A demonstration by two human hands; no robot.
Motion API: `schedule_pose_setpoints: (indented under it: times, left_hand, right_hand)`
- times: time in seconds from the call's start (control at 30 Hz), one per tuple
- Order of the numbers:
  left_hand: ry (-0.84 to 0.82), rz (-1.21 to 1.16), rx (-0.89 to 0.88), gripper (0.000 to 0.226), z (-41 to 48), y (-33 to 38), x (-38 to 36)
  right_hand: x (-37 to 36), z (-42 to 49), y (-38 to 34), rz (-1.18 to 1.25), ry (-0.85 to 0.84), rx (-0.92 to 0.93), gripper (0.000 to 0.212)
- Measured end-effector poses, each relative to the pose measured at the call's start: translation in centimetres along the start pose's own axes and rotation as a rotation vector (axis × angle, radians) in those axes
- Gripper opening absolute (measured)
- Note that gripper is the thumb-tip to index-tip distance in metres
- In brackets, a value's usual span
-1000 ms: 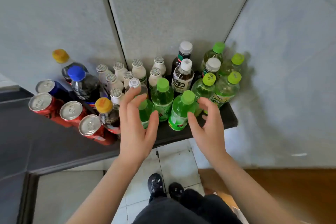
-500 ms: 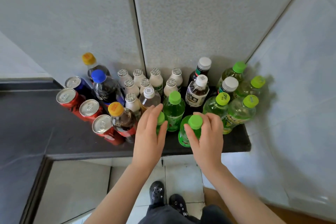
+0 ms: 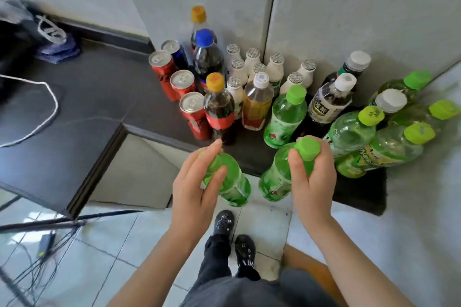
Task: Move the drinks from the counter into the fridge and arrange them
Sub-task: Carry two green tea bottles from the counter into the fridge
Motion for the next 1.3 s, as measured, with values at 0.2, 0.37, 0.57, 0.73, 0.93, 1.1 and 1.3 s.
schedule_pose_setpoints:
  times: [0.2, 0.37, 0.57, 0.73, 0.93, 1.1, 1.3]
  left_hand:
    - [0.242, 0.153, 0.226, 0.041, -8.9, -0.4, 6.1]
    - [0.471, 0.283, 0.341, 0.042, -17.2, 1.0, 11.6]
    - [0.747, 0.418, 0.428, 0.04, -27.0, 4.1, 15.9]
    - [1.009, 0.434, 0.486, 0.042, -35.2, 6.6, 18.6]
    - [1.254, 0.432, 0.489, 0.04, -47.0, 11.7, 22.0]
    - [1.425, 0.491, 0.511, 0.043, -58.5, 16.7, 26.0]
    - [1.688, 0.578, 0.539, 0.04, -71.3, 22.0, 29.8]
  right_hand:
    - [-5.4, -4.4, -3.8, 0.134, -0.312, 0.182, 0.018]
    - [-9.9, -9.8, -8.1, 0.221, -0.741, 0.233, 0.02]
    - [-12.8, -17.7, -13.5, 0.286, -1.118, 0.397, 0.025]
    - [-13.2, -26.3, -19.2, 0.291, -1.296, 0.689, 0.032]
    - [-11.7, -40.3, -25.7, 0.347, -1.474, 0.892, 0.018]
    - [-9.6, -52.8, -30.3, 0.456, -1.539, 0.965, 0.016]
    - [-6.3, -67.2, -35.1, 0.548, -1.682, 1.099, 0.017]
Point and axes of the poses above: each hand's wrist, its own z-axis towards the middle knuckle, its own x-axis out of the back of the hand, y = z × x, the point moved 2 cm from there along z, towards the middle knuckle, and after that the axes turned 12 degrees about -z, right-handed, at the moved point
